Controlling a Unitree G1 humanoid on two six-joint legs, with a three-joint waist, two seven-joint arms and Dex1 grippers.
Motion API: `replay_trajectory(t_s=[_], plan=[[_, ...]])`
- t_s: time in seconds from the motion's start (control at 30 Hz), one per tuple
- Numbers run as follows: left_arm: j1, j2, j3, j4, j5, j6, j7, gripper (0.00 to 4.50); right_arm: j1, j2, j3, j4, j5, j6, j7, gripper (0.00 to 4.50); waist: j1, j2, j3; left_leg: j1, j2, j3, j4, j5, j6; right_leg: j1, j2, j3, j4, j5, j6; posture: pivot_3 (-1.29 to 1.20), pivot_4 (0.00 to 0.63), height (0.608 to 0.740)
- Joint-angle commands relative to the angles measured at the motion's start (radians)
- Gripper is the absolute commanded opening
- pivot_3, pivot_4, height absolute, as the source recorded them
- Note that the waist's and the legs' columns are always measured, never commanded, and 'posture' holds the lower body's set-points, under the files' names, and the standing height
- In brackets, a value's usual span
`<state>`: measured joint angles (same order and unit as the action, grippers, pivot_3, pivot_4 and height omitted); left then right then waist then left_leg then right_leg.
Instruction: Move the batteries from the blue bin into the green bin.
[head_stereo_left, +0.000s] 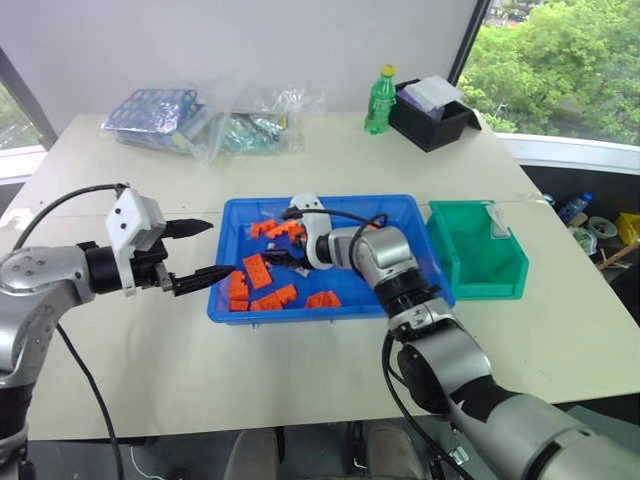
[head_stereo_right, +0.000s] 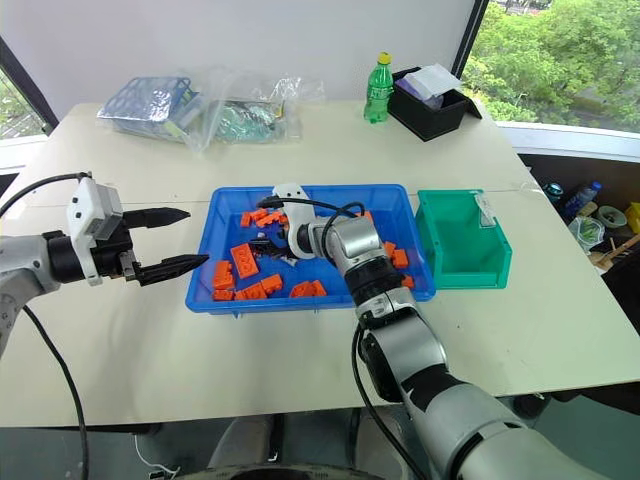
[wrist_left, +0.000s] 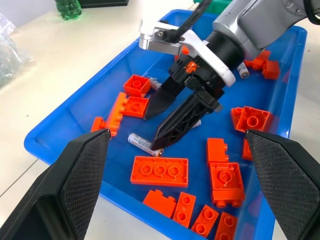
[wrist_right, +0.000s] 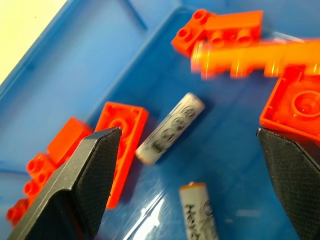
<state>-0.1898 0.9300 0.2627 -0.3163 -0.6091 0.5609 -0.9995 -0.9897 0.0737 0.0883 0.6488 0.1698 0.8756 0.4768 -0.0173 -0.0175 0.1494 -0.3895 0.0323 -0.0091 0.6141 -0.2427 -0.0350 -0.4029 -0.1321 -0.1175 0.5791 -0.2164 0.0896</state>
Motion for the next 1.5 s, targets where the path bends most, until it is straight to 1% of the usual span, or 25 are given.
replay_trajectory(t_s=[0.03, 0.23, 0.5, 0.6, 0.67, 0.7, 0.73, 0.8, 0.83, 1.13, 1.3, 1.4, 1.5], plan=[[0.005, 0.011, 0.047, -0.030, -0.003, -0.010, 0.010, 4.50, -0.035, 0.017, -0.001, 0.071, -0.009, -0.060, -0.004, 4.45, 0.000, 0.000, 0.000, 0.000, 0.000, 0.000, 0.000, 0.000, 0.000, 0.000, 0.000, 0.000, 0.000, 0.000, 0.000, 0.00, 0.150, 0.723], [0.003, 0.009, 0.053, -0.033, -0.007, -0.008, 0.024, 4.50, -0.032, 0.036, 0.042, 0.115, -0.040, -0.109, 0.008, 4.45, -0.001, 0.000, 0.000, 0.000, 0.000, 0.000, 0.000, 0.000, 0.000, 0.000, 0.000, 0.000, 0.000, 0.000, 0.000, 0.00, 0.150, 0.723], [-0.020, 0.013, 0.049, -0.014, -0.005, -0.009, 0.021, 4.50, 0.007, 0.040, 0.118, 0.059, -0.073, -0.103, 0.040, 4.45, 0.000, 0.000, 0.000, 0.001, 0.000, 0.000, 0.000, 0.000, 0.000, 0.000, 0.000, 0.000, 0.000, 0.000, 0.000, 0.00, 0.150, 0.723], [-0.036, 0.010, 0.040, -0.004, -0.003, -0.009, 0.021, 4.50, 0.033, 0.038, 0.134, 0.028, -0.079, -0.091, 0.043, 3.63, 0.000, -0.001, 0.000, 0.001, 0.000, 0.000, 0.000, 0.000, 0.000, 0.000, 0.000, 0.000, 0.000, 0.000, 0.000, 0.00, 0.150, 0.723], [-0.044, 0.006, 0.035, -0.002, -0.002, -0.009, 0.020, 4.50, 0.045, 0.037, 0.141, 0.016, -0.083, -0.090, 0.043, 2.67, -0.001, -0.001, 0.000, 0.001, 0.000, 0.000, 0.000, 0.000, 0.000, 0.000, 0.000, 0.000, 0.000, 0.000, 0.000, 0.00, 0.150, 0.723], [-0.047, 0.005, 0.033, -0.001, -0.002, -0.008, 0.020, 4.50, 0.049, 0.036, 0.144, 0.013, -0.085, -0.089, 0.043, 2.07, -0.001, -0.001, 0.000, 0.001, 0.000, 0.000, 0.000, 0.000, 0.000, 0.000, 0.000, 0.000, 0.000, 0.000, 0.000, 0.00, 0.150, 0.723], [-0.050, 0.004, 0.030, 0.000, -0.001, -0.009, 0.020, 4.50, 0.051, 0.034, 0.149, 0.011, -0.090, -0.092, 0.041, 1.60, -0.001, -0.001, 0.000, 0.001, 0.000, 0.000, 0.000, 0.000, 0.000, 0.000, 0.000, 0.000, 0.000, 0.000, 0.000, 0.00, 0.150, 0.723], [-0.056, 0.003, 0.025, 0.003, -0.001, -0.010, 0.018, 4.50, 0.051, 0.031, 0.152, 0.010, -0.095, -0.095, 0.041, 0.50, 0.000, -0.001, -0.001, 0.001, 0.000, 0.000, 0.000, 0.000, 0.000, 0.000, 0.000, 0.000, 0.000, 0.000, 0.000, 0.00, 0.150, 0.723], [-0.061, 0.002, 0.023, 0.006, 0.000, -0.011, 0.017, 4.50, 0.050, 0.028, 0.151, 0.007, -0.095, -0.094, 0.044, 0.08, 0.000, -0.001, -0.001, 0.001, 0.000, 0.000, 0.000, 0.000, 0.000, 0.000, 0.000, 0.000, 0.000, 0.000, 0.000, 0.00, 0.150, 0.723], [-0.094, -0.008, -0.009, 0.037, 0.011, -0.026, 0.007, 4.50, 0.042, -0.014, 0.134, -0.050, -0.086, -0.069, 0.061, 0.08, 0.003, -0.001, -0.001, 0.000, 0.000, 0.000, 0.000, 0.000, 0.000, 0.000, 0.000, 0.000, 0.000, 0.000, 0.000, 0.00, 0.150, 0.723], [-0.121, -0.022, -0.030, 0.055, 0.018, -0.033, -0.002, 4.50, 0.026, -0.038, 0.096, -0.084, -0.072, -0.052, 0.046, 0.08, 0.003, -0.001, -0.001, 0.000, 0.000, 0.000, 0.000, 0.000, 0.000, 0.000, 0.000, 0.000, 0.000, 0.000, 0.000, 0.00, 0.150, 0.723], [-0.133, -0.032, -0.041, 0.060, 0.011, -0.027, -0.007, 4.50, 0.019, -0.078, 0.055, -0.184, -0.041, 0.011, 0.047, 0.08, 0.005, -0.001, -0.001, 0.000, 0.000, 0.000, 0.000, 0.000, 0.000, 0.000, 0.000, 0.000, 0.000, 0.000, 0.000, 0.00, 0.150, 0.723], [-0.139, -0.045, -0.056, 0.061, 0.010, -0.027, -0.011, 4.50, 0.040, -0.149, -0.019, -0.391, 0.007, 0.142, 0.035, 0.08, 0.006, -0.001, -0.001, -0.002, 0.000, 0.000, 0.000, 0.000, 0.000, 0.000, 0.000, 0.000, 0.000, 0.000, 0.000, 0.00, 0.150, 0.723]])
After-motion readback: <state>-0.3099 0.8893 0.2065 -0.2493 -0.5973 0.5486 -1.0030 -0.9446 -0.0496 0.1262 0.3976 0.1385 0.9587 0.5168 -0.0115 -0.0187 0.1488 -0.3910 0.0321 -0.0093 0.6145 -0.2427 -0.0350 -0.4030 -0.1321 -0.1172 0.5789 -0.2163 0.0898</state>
